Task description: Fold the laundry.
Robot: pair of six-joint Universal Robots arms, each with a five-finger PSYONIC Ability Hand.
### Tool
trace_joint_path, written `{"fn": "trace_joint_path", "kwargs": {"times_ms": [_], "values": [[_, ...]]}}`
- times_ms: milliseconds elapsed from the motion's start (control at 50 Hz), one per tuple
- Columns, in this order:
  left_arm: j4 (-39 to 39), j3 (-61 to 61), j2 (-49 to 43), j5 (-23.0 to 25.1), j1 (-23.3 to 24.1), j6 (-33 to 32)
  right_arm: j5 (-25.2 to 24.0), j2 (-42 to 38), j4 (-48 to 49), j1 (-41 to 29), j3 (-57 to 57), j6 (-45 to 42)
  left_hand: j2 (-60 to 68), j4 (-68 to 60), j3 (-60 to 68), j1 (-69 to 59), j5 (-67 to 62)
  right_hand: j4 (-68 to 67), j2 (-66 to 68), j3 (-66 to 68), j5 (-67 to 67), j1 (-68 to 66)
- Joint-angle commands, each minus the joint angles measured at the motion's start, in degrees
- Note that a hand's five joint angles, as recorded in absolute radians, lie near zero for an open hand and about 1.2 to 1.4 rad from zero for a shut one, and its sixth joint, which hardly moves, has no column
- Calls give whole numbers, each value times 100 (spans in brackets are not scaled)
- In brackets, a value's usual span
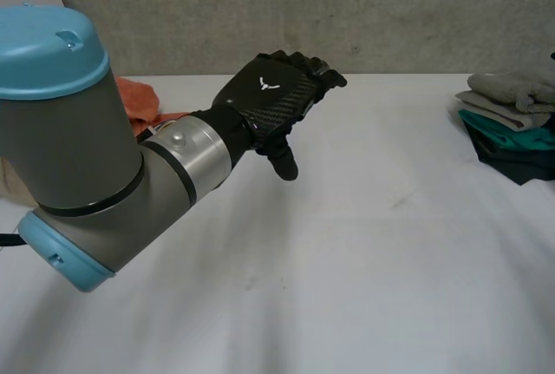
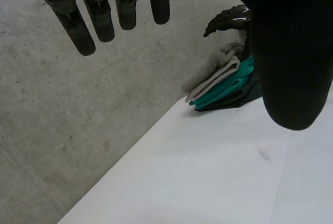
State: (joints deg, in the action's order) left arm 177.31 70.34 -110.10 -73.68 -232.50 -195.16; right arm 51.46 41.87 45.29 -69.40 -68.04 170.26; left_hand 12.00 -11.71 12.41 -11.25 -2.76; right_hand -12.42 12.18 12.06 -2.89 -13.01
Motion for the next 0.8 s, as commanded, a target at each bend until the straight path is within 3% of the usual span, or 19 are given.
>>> {"fn": "trace_joint_path", "kwargs": {"times_ms": [20, 100, 220, 280, 360, 440, 500, 540, 620, 700, 800], "values": [[-4, 6, 147, 3, 161, 4, 58, 752, -1179, 436, -376, -28, 158, -186, 116, -233, -81, 242, -218, -206, 289, 301], [-4, 15, 261, 3, 205, 48, 320, 1050, -2119, 761, -403, -107, 158, -186, 116, -233, -81, 242, -218, -206, 289, 301], [40, -3, 533, 20, 214, 408, 1392, 1525, -3482, 1341, -131, -826, 158, -186, 116, -233, -81, 242, -218, -206, 289, 301], [136, -20, 683, 20, 179, 505, 1945, 1753, -3615, 1394, -51, -1606, 158, -186, 116, -233, -81, 242, -218, -206, 289, 301], [479, -64, 920, -41, 109, 576, 2298, 2183, -3047, 1063, -104, -1944, 175, -203, 133, -249, -98, 242, -218, -206, 289, 301], [655, -99, 1096, -392, -137, 541, 2211, 2859, -2169, 264, -462, -1603, 175, -203, 133, -249, -98, 242, -218, -206, 289, 301], [655, -204, 1158, -831, -681, 514, 2088, 3247, -1701, -99, -876, -1312, 175, -203, 133, -249, -98, 242, -218, -206, 289, 301], [612, -249, 1097, -1173, -1293, 436, 1799, 3546, -1322, -476, -1359, -1075, 175, -203, 133, -249, -98, 242, -218, -206, 289, 301], [673, -231, 703, -1464, -2068, 24, 1087, 3740, -1093, -1259, -2089, -995, 175, -203, 133, -249, -98, 242, -218, -206, 289, 301], [769, -415, -132, -1439, -2659, -732, 559, 3776, -1189, -1883, -2713, -995, 209, -237, 167, -283, -132, 242, -218, -206, 289, 301], [1059, -1004, -1476, -1185, -3011, -1646, 515, 3688, -1663, -2068, -3285, -1135, 259, -287, 217, -334, -182, 242, -218, -206, 289, 301]]}}
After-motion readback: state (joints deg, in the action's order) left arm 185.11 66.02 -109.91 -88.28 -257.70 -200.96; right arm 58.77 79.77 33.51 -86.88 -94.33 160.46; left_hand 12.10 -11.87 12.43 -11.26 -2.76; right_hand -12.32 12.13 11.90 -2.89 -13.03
